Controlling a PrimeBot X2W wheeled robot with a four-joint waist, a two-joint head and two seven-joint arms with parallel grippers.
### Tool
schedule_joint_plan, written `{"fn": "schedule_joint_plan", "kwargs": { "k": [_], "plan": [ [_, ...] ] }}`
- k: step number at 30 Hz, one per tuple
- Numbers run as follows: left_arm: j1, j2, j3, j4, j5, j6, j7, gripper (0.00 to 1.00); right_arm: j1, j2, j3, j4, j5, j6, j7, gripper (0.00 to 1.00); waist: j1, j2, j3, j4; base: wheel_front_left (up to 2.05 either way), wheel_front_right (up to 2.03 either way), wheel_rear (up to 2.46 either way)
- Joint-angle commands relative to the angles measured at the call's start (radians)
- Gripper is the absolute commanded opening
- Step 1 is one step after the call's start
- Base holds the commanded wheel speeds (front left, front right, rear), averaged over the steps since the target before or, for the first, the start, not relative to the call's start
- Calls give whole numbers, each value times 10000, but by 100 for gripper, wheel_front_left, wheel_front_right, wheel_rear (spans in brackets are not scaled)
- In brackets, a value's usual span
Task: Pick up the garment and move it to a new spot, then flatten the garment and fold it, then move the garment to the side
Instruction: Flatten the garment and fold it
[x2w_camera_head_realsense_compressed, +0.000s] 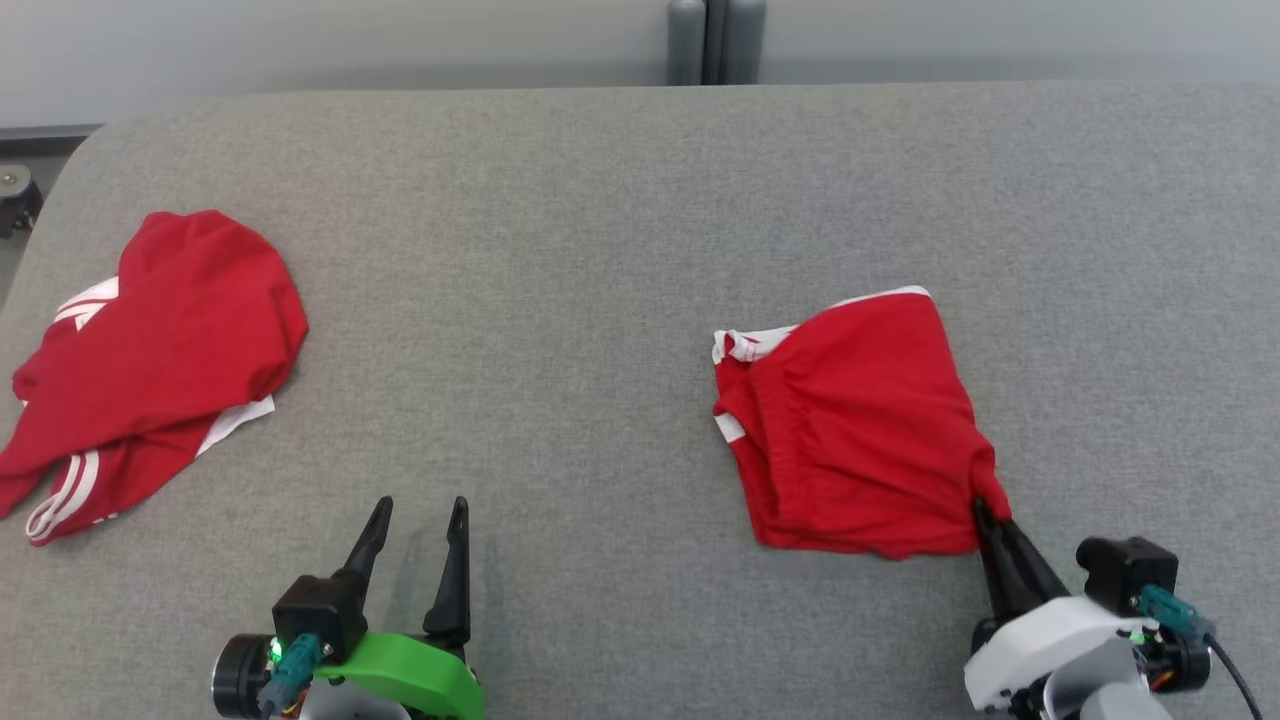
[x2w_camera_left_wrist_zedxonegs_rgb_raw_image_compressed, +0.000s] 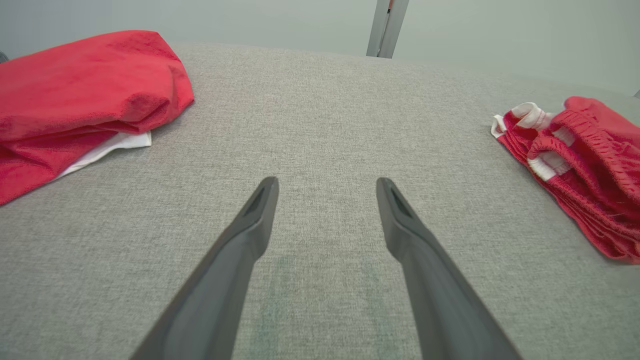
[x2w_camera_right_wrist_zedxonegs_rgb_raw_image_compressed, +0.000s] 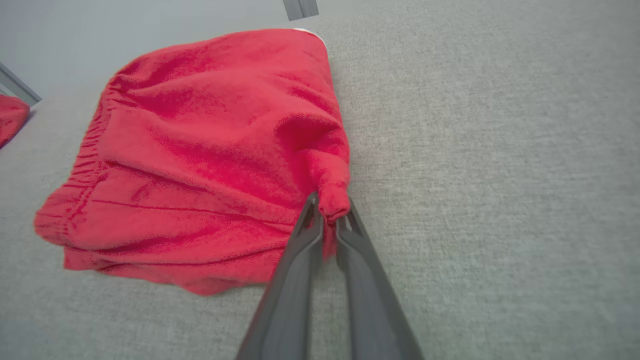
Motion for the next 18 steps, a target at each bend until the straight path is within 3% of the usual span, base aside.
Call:
{"fn": "schedule_joint_plan", "kwargs": {
  "k": [1, 3, 4, 5, 6, 11, 18],
  "plan": [
    [74, 28, 19, -15, 78, -25, -3, 100, 326, -37, -47, 82, 54, -15, -45, 0, 0, 0, -60, -88, 0, 0, 0],
    [85, 28, -4, -12, 108, -28, -2, 100, 582, -52, -159, 287, 64, -17, -30, 0, 0, 0, -83, -149, 0, 0, 0],
    [73, 30, -11, -6, 117, -29, -3, 100, 682, -50, -238, 406, 26, -17, -24, 22, 0, 0, -96, -182, 0, 0, 0],
    [65, 30, -5, -9, 118, -30, -3, 100, 721, -52, -332, 461, 13, -18, -22, 52, 0, 0, -110, -215, 0, 0, 0],
    [62, 30, 16, -21, 130, -29, -3, 100, 743, -52, -416, 524, -25, -18, -24, 100, 0, 0, -134, -259, 0, 0, 0],
    [100, 30, 143, -23, 209, -31, -3, 100, 441, -53, -906, 86, -504, -17, -27, 100, 0, 0, -268, -417, 0, 0, 0],
    [106, 30, 616, -275, 565, 88, -1, 100, -119, -34, -1384, -2234, -1924, -17, -34, 100, 0, 0, -675, -591, 0, 0, 0]
  ]
}}
